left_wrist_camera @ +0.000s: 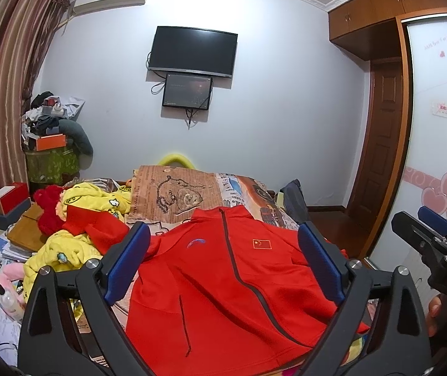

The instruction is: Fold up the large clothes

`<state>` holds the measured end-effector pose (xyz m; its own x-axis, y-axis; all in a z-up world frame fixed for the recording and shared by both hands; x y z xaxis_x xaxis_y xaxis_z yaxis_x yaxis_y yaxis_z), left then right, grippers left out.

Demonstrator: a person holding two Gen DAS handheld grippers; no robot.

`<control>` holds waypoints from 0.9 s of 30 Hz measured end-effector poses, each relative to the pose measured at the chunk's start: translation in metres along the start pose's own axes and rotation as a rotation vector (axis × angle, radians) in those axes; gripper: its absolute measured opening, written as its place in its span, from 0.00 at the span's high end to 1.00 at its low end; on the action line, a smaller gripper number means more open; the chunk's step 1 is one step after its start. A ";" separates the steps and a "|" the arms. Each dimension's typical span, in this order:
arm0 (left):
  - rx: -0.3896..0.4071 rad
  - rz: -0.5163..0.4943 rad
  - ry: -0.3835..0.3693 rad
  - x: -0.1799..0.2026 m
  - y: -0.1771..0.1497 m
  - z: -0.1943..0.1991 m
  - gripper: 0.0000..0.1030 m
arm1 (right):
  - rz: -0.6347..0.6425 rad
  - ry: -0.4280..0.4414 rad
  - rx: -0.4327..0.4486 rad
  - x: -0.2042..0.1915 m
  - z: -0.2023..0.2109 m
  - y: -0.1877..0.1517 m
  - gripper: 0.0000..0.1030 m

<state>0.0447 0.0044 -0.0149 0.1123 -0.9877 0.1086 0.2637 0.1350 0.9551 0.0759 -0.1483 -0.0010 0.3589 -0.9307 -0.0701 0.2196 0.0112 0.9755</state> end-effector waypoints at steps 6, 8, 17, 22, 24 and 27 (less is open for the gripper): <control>0.000 0.000 0.003 0.000 0.000 -0.001 0.07 | 0.002 0.000 -0.002 -0.002 0.001 -0.001 0.00; 0.001 0.000 0.004 -0.001 0.000 -0.001 0.07 | 0.002 0.000 -0.003 -0.002 0.001 -0.001 0.00; 0.004 0.000 0.000 0.000 -0.002 0.000 0.06 | 0.003 0.001 -0.008 -0.001 -0.001 0.000 0.00; 0.002 -0.001 0.000 0.000 -0.002 -0.001 0.06 | 0.005 0.001 -0.010 -0.001 -0.002 0.000 0.00; 0.001 0.001 0.001 0.000 -0.002 -0.002 0.06 | 0.006 0.001 -0.009 -0.001 -0.002 0.001 0.00; 0.001 0.003 0.000 0.000 -0.002 -0.003 0.05 | 0.004 0.001 -0.009 0.000 -0.002 0.001 0.00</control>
<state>0.0466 0.0046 -0.0174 0.1135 -0.9873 0.1116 0.2625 0.1381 0.9550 0.0782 -0.1473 -0.0006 0.3605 -0.9304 -0.0662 0.2258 0.0182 0.9740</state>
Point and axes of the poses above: each gripper's, at about its wrist camera, not at the fingertips, and z roughly against the way its jaws point, x to its right, y to its top, the point moved 4 cm from there along -z, roughly the way its jaws point, and after that the axes turned 5 degrees about y, right-handed, at the moved point
